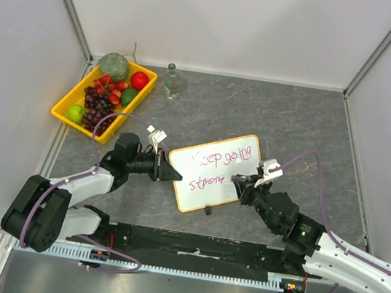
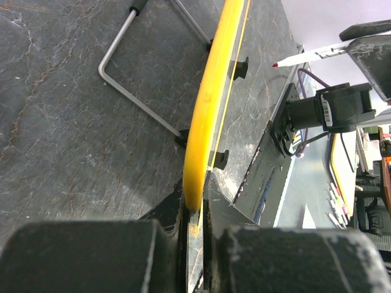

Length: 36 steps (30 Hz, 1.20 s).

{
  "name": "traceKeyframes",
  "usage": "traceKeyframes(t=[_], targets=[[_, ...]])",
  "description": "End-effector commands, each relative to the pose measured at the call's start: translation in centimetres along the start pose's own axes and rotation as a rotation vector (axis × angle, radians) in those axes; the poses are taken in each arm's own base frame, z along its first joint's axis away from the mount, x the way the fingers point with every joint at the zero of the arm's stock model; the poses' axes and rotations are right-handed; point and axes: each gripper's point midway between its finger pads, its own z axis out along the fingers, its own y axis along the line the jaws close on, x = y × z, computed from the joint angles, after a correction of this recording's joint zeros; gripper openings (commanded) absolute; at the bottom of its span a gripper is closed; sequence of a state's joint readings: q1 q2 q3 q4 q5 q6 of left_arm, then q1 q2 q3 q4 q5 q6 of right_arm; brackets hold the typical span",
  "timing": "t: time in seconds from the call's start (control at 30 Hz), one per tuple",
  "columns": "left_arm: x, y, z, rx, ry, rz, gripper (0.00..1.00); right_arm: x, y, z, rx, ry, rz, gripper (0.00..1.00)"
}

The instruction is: Write a sentence on the whiteboard

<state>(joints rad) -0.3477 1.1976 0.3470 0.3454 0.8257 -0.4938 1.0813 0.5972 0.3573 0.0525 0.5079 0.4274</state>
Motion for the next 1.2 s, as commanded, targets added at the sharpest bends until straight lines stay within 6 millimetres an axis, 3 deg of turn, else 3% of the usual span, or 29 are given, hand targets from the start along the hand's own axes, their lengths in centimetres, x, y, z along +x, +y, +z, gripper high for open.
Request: traceKeyframes(t=[0.0,0.37,0.63,0.93,1.17], targets=[[-1.8,3.9,-0.5,-0.178,-0.098,0.054,0.02,-1.2,0.8,0.8,-0.026,-0.065,0.020,0.00],[-1.7,3.6,-0.5,-0.160,-0.102,0.065,0.02,-0.6,-0.2,2.1,0.063,-0.076,0.032,0.00],[-1.6,3.6,-0.5,-0.156,-0.100,0.065,0.02,1.0,-0.6,2.7,0.087,-0.047,0.017,0.00],[-1.7,3.5,-0.5,-0.155,-0.105,0.069,0.02,3.0,-1.6,2.6,0.119,-0.012,0.010,0.00],[-1.7,3.5,-0.5,-0.153,-0.102,0.068,0.02,2.9,-1.7,2.4,0.121,-0.016,0.020,0.00]])
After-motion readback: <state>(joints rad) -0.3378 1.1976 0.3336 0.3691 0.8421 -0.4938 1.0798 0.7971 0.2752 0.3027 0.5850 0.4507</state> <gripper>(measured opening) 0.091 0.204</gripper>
